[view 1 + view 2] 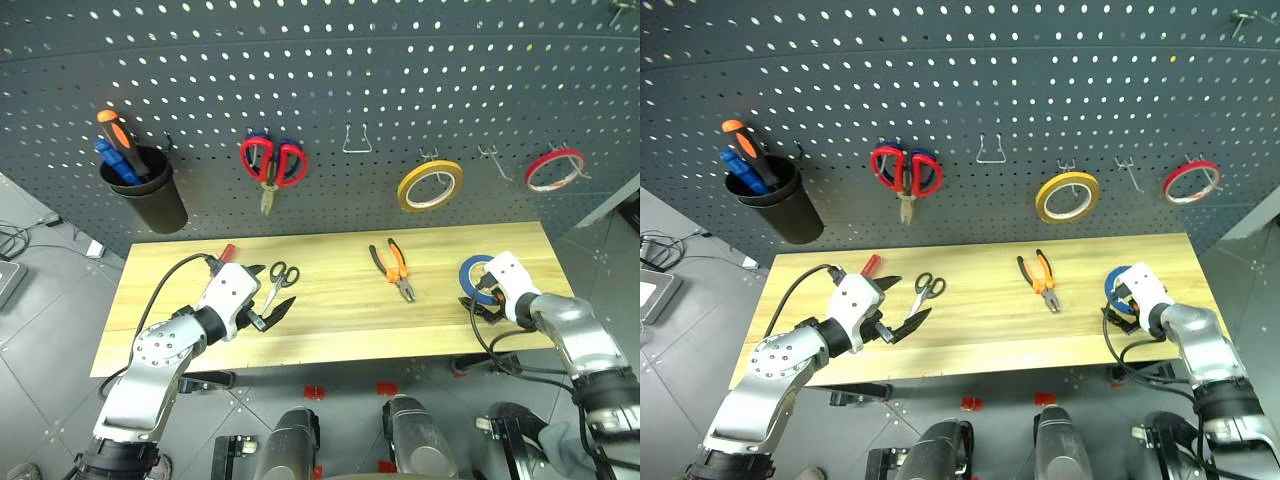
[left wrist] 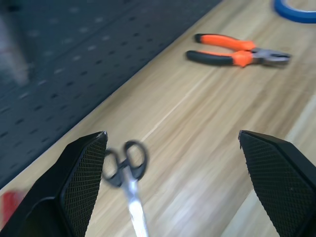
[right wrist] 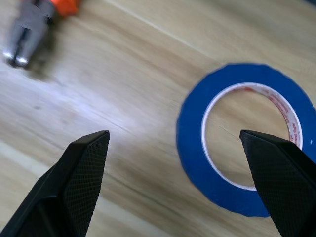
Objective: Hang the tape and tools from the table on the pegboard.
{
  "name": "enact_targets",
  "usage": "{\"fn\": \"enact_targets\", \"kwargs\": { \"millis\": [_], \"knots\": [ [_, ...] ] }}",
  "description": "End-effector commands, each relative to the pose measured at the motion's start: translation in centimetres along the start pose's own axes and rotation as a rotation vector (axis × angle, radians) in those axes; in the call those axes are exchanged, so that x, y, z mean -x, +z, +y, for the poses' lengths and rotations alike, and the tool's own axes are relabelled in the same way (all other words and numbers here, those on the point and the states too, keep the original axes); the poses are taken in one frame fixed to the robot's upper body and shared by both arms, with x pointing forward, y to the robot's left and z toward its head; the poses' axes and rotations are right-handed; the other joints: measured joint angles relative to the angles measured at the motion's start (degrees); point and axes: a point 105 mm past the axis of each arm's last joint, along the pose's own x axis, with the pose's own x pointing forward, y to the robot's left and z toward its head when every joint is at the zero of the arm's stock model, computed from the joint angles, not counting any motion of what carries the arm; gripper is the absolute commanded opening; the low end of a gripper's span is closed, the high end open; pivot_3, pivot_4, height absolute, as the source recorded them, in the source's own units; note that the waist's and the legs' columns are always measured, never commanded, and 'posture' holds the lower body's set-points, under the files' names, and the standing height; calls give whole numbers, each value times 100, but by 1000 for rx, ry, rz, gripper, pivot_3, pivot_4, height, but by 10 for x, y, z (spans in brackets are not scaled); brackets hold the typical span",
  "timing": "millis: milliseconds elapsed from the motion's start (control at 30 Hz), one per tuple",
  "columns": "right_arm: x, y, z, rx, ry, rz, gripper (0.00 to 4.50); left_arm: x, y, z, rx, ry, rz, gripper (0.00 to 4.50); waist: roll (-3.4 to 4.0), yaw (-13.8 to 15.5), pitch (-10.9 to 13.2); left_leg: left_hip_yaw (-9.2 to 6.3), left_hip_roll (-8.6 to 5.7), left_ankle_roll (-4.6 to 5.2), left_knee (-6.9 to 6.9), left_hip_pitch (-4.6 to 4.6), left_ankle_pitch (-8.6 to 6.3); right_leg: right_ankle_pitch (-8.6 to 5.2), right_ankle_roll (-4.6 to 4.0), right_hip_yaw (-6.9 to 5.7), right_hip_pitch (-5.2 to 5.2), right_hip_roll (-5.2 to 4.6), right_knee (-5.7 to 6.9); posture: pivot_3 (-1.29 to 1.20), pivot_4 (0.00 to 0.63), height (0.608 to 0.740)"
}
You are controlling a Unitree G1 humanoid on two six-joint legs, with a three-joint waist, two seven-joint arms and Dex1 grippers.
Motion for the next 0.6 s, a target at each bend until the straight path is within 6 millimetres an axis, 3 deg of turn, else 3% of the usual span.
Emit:
{"fn": "enact_targets", "kwargs": {
  "millis": [33, 167, 233, 433, 600],
  "knots": [
    [-12, -4, -4, 18, 12, 54, 4500, -11, 9, -9, -27, -78, -41, 4488, -9, -33, 35, 1, 1, -3, -1, -1, 2, 0, 0, -1, 0, 0, 0, -209, 307, 740],
    [-24, -8, -4, -2, 70, 138, 4500, -24, 16, -24, -37, -183, -72, 4488, -21, -90, 90, 7, 1, -5, -2, -6, 4, 0, 0, -1, -3, 0, -1, -204, 305, 740],
    [-26, -10, -6, -10, 92, 178, 4131, -28, 19, -32, -50, -238, -84, 4500, -28, -100, 94, 13, 1, -5, -1, -6, 4, 1, 2, 0, -2, -1, -6, -204, 299, 740],
    [-29, -6, -4, 35, 148, 225, 2279, -35, 29, -49, -82, -356, -138, 4500, -30, -97, 94, 12, 3, -8, 1, -6, 6, 3, 5, -3, -1, -1, -7, -212, 280, 740],
    [-26, 3, -6, -2, 115, 144, 693, -39, 36, -56, -56, -400, -188, 4500, -30, -96, 94, 13, 4, -9, 10, -6, 6, 7, 12, -2, 0, -1, -5, -233, 264, 740]
  ]
}}
